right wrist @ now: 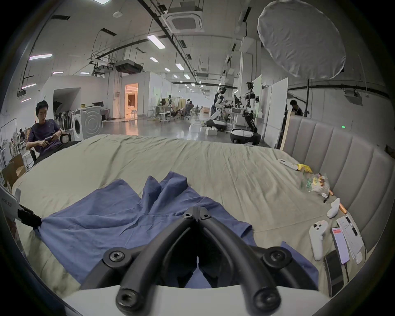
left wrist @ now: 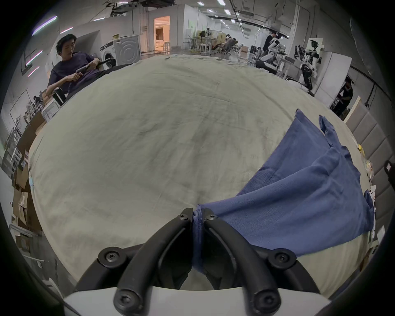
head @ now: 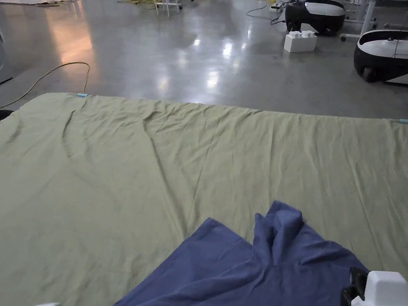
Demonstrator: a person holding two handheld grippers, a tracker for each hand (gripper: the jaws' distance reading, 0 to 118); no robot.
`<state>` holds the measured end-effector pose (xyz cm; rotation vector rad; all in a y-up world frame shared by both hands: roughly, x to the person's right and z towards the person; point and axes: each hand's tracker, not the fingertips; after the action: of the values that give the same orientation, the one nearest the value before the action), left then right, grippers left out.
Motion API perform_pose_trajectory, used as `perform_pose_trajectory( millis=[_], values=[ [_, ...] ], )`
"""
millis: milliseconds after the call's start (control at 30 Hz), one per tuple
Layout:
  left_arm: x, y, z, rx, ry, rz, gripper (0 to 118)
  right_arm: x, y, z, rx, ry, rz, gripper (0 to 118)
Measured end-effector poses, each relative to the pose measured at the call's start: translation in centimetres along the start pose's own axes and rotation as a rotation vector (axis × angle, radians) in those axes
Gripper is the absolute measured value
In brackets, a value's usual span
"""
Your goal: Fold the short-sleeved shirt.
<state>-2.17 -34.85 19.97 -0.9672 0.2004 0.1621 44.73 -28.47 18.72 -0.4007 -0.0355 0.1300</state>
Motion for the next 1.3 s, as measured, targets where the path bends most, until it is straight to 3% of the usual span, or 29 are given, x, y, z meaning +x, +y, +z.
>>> perform_pose_trajectory(
  millis=[167, 200, 267, 367, 600, 633, 667, 700, 733, 833, 933, 1067, 1233, 1300],
  values=[
    [-0.4, 0.0, 0.8, 0.012, -0.021, 0.001, 7, 1.2, 1.4, -7.8, -0.143, 0.046, 0.005, 3],
    [-0.3, -0.1, 0.9, 0.017, -0.018, -0.003, 7, 1.5, 1.9, -9.8, -0.162, 0.045, 0.035, 13],
    [-0.2, -0.2, 0.8, 0.020, -0.012, 0.002, 7, 1.9, 2.5, -13.6, -0.242, 0.072, 0.034, 53],
    [0.3, -0.1, 0.8, 0.025, 0.006, 0.000, 7, 2.5, 3.0, -18.7, -0.327, 0.110, 0.060, 76],
    [0.8, 0.1, 0.7, 0.024, 0.033, -0.018, 7, 2.9, 1.8, -26.5, -0.528, 0.158, 0.122, 87],
    [0.6, -0.1, 0.3, 0.024, 0.031, -0.012, 7, 2.8, 1.3, -27.1, -0.581, 0.172, 0.138, 86],
    [0.5, -0.1, 0.1, 0.024, 0.031, -0.009, 7, 2.9, 0.8, -27.4, -0.617, 0.190, 0.139, 78],
    [0.5, 0.0, 0.1, 0.023, 0.034, -0.010, 7, 2.9, 0.3, -27.2, -0.609, 0.234, 0.087, 69],
    [0.6, 0.0, 0.1, 0.023, 0.038, -0.014, 7, 2.8, 0.6, -26.6, -0.553, 0.180, 0.078, 69],
    [1.1, -0.2, 0.0, 0.030, 0.057, -0.040, 7, 1.9, 0.9, -26.3, -0.566, 0.175, 0.102, 55],
    [1.3, -0.2, 0.1, 0.036, 0.069, -0.054, 7, 1.3, 1.0, -25.8, -0.519, 0.163, 0.156, 11],
    [1.2, -0.4, 0.0, 0.038, 0.070, -0.047, 7, 1.1, 1.0, -25.0, -0.506, 0.149, 0.165, 6],
    [0.4, -0.6, 0.0, 0.141, 0.077, -0.111, 7, 2.5, 2.8, -20.9, -0.360, 0.111, 0.063, 6],
    [0.3, -0.1, 0.5, 0.169, 0.047, -0.079, 7, 3.1, 3.8, -18.8, -0.294, 0.101, 0.100, 6]
  ],
)
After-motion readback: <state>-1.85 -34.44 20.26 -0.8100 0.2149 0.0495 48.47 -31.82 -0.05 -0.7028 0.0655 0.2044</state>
